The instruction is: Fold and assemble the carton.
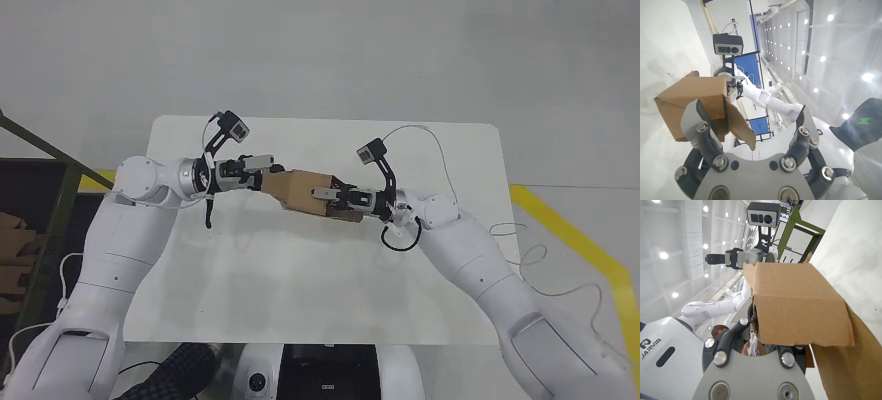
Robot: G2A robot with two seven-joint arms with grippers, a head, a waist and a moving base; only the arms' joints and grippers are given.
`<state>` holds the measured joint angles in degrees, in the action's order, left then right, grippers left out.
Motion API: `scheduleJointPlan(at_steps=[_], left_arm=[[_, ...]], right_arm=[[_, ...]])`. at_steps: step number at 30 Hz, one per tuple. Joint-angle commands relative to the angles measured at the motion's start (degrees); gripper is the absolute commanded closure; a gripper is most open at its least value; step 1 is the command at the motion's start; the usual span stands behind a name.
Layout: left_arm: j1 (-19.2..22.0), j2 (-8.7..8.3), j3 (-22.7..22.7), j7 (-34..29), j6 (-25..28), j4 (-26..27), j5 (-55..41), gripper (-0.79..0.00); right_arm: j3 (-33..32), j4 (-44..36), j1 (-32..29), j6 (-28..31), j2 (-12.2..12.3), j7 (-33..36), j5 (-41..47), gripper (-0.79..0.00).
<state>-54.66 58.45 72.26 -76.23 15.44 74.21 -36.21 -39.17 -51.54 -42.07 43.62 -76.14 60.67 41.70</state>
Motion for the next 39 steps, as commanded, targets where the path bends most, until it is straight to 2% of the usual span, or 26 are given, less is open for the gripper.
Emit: scheduleJointPlan(at_steps=[1, 7, 18, 30, 39], left_arm=[[-0.2, -0.11, 0.3, 0.7, 0.1, 0.2, 0.8, -0.785], [-0.5, -0.56, 1.6, 1.8, 1.0, 1.4, 4.0, -0.785], [-2.0, -1.78, 3.6, 5.4, 4.1, 6.9, 17.3, -0.785], [-4.5, -2.97, 4.4, 7.0, 3.5, 12.8, 29.3, -0.785], [-4.2, -3.21, 3.2, 8.0, 0.7, 11.2, 31.5, -0.785]], right_arm=[[-0.1, 0.1, 0.0, 0.0, 0.0, 0.0, -0.1, 0.0], [-0.5, 0.1, 0.0, 0.0, 0.2, 0.0, -0.2, 0.0], [-0.9, 0.1, 0.1, 0.0, 0.4, 0.0, -0.6, 0.0], [-1.2, 0.6, 0.2, 0.0, 0.5, 0.0, -0.8, 0.0], [-2.0, -0.9, -0.1, 0.2, 1.0, -0.2, -0.7, 0.0]])
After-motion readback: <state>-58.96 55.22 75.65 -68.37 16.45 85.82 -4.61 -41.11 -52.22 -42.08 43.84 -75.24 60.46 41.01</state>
